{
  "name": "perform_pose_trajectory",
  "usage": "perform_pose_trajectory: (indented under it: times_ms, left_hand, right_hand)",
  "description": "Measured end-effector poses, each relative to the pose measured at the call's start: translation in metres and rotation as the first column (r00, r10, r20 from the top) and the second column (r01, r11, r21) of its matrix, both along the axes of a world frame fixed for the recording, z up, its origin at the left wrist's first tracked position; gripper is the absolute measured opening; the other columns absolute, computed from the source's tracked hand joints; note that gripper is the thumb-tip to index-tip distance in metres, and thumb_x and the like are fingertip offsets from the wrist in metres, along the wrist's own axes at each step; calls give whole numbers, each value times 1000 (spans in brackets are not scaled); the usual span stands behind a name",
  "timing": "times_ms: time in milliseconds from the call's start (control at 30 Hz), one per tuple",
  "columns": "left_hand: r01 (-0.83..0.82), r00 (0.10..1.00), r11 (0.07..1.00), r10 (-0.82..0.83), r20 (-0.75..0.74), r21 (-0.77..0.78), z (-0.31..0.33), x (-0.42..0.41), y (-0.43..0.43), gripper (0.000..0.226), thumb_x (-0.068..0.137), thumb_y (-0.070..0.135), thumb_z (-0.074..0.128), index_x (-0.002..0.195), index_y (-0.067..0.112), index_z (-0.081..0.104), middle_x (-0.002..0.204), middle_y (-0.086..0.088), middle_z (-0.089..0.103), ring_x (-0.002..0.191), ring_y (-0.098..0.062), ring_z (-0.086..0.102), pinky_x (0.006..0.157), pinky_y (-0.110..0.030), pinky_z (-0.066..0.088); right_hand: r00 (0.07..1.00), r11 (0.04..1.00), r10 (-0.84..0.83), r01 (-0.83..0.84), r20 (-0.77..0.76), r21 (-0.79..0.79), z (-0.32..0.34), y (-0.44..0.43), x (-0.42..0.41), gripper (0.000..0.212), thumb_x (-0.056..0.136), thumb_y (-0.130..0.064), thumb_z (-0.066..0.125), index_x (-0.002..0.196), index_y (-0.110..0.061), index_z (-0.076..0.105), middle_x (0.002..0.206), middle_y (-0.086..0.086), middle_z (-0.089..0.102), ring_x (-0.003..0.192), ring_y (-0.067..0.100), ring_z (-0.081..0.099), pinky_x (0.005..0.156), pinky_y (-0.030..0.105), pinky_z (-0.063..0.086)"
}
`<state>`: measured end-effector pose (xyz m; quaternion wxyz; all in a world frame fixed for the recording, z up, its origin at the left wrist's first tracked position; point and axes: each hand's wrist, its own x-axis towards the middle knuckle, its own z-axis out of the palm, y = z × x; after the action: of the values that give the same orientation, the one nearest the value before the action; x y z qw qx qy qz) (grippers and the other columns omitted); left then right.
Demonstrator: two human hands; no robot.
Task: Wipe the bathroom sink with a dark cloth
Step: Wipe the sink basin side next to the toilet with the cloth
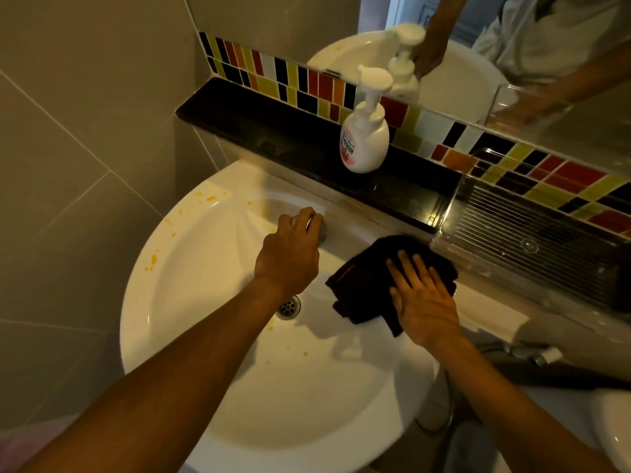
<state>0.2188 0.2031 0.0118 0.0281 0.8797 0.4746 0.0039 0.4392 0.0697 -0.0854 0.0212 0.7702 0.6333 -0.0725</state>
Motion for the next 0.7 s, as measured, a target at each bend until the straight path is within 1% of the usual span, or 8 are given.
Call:
perform_pose_trajectory:
  times_ms: [67, 133, 233, 367, 500, 567, 633, 700]
  left_hand:
    - [3, 1000, 1000, -3, 6, 1, 0, 0, 0, 52, 87, 24, 54, 136, 12, 39, 142, -9, 42, 108, -31, 53, 65, -33, 57]
    - [9, 1000, 1000, -9, -10, 5, 1, 0, 0, 53, 88, 25, 53, 137, 12, 37, 144, -9, 41, 109, -31, 52, 66, -31, 56]
    - [1, 1000, 1000, -1, -18, 6, 0, 0, 0, 52, 88, 25, 53, 136, 12, 37, 143, -9, 41, 107, -30, 53, 64, -30, 57]
    - [7, 1000, 1000, -7, 20, 5, 1, 1, 0, 51, 88, 24, 55, 135, 12, 40, 142, -10, 44, 108, -31, 54, 67, -30, 57]
    - [-7, 998, 1000, 8, 70, -19, 2, 3, -1, 49, 90, 26, 54, 135, 13, 39, 141, -9, 45, 111, -30, 53, 75, -32, 57]
    - [-12, 997, 999, 15, 75, -38, 3, 4, 0, 49, 91, 27, 54, 135, 14, 38, 142, -8, 43, 114, -30, 52, 79, -34, 57]
    - [-16, 998, 999, 18, 61, -35, 3, 4, 1, 51, 93, 30, 51, 138, 15, 34, 145, -7, 40, 119, -29, 49, 84, -33, 55]
    - [-14, 999, 1000, 15, 49, -17, 4, 4, 1, 50, 94, 30, 49, 139, 15, 33, 146, -7, 38, 121, -29, 48, 85, -32, 53]
  right_hand:
    - [1000, 1000, 1, 0, 16, -18, -3, 11, -3, 63, 91, -46, 2, 151, -28, 13, 160, 2, 13, 148, 28, 6, 120, 47, 9]
    - [999, 1000, 2, -2, 43, 11, -6, 28, -7, 61, 93, -44, 7, 150, -26, 15, 160, 4, 17, 148, 30, 8, 120, 48, 7]
    - [993, 998, 67, -65, 94, -17, -12, 60, -15, 55, 98, -39, 19, 149, -26, 3, 161, 4, 13, 148, 29, 4, 121, 47, 3]
    - [969, 973, 229, -227, 93, -38, -14, 110, -39, 62, 95, -33, 35, 152, -20, 14, 160, 6, 16, 148, 30, 8, 120, 49, 13]
    - [936, 931, 352, -352, -24, -99, -12, 156, -46, 70, 94, -31, 41, 151, -23, 1, 162, 3, 5, 149, 26, 4, 120, 47, 13]
    - [939, 937, 313, -330, -146, -114, -13, 164, -45, 66, 94, -27, 41, 151, -18, 10, 161, 6, 12, 148, 26, 11, 120, 45, 15]
    - [930, 942, 222, -283, -293, -183, -14, 164, -47, 54, 95, -26, 39, 147, -11, 30, 156, 11, 28, 144, 29, 24, 118, 43, 21]
    - [943, 931, 210, -274, -259, -242, -13, 160, -49, 49, 96, -31, 35, 141, -12, 39, 149, 13, 40, 136, 31, 38, 112, 45, 32]
